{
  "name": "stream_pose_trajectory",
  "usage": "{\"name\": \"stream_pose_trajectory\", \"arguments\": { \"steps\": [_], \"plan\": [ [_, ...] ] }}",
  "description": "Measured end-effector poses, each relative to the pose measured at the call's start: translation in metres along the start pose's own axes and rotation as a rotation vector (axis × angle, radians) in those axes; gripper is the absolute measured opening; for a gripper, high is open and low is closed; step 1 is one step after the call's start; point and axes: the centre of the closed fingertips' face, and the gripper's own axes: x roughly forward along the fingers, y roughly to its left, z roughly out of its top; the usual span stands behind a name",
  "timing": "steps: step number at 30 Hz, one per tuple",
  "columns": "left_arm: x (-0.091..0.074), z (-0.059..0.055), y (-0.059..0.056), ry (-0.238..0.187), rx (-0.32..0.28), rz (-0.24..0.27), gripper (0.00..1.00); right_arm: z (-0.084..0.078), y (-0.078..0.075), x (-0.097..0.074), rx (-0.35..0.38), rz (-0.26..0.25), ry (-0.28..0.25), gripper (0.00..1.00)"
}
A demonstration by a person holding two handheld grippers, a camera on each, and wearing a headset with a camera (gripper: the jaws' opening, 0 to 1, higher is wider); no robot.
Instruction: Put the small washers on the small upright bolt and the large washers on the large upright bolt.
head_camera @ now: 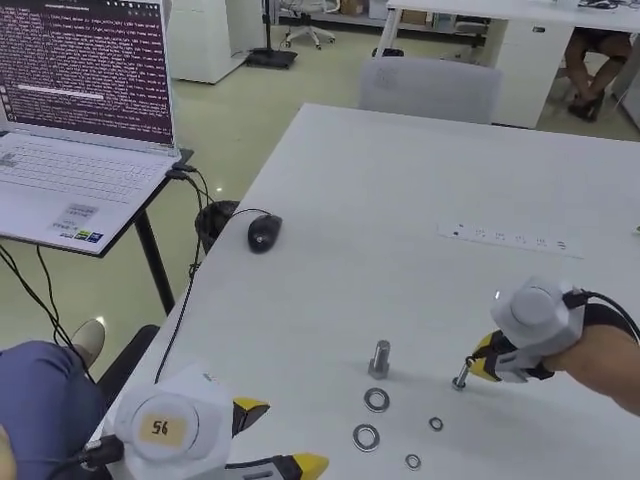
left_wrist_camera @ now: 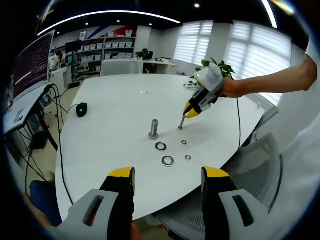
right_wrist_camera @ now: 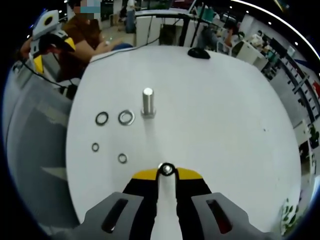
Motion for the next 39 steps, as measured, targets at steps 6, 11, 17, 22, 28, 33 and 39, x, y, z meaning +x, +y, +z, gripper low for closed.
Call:
{"name": "stream_pose_trajectory", "arguments": {
  "steps": [6, 11, 17, 22, 28, 33, 39],
  "plan": [
    [-0.001, 0.000, 0.000, 0.001, 0.001, 0.001, 0.53, 0.000, 0.002, 0.003, -0.009, 0.010, 0.014, 0.13],
    [-0.001, 0.000, 0.002, 0.001, 0.000, 0.003, 0.53, -0.001, 0.001, 0.006, -0.017, 0.013, 0.028, 0.13],
    [-0.001, -0.001, 0.001, 0.002, -0.002, 0.003, 0.53, -0.004, 0.001, 0.011, -0.011, 0.023, 0.044, 0.13],
    [-0.001, -0.003, 0.001, 0.004, -0.005, 0.004, 0.53, -0.007, 0.002, 0.018, -0.007, 0.032, 0.066, 0.13],
    [-0.003, -0.005, 0.004, 0.006, -0.013, 0.012, 0.53, -0.010, 0.004, 0.028, 0.004, 0.042, 0.085, 0.13],
    [-0.005, -0.007, 0.007, 0.007, -0.020, 0.021, 0.53, -0.018, 0.004, 0.038, 0.021, 0.045, 0.106, 0.13],
    [-0.007, -0.007, 0.011, 0.004, -0.027, 0.034, 0.53, -0.027, 0.004, 0.046, 0.061, 0.044, 0.120, 0.10]
  ]
}}
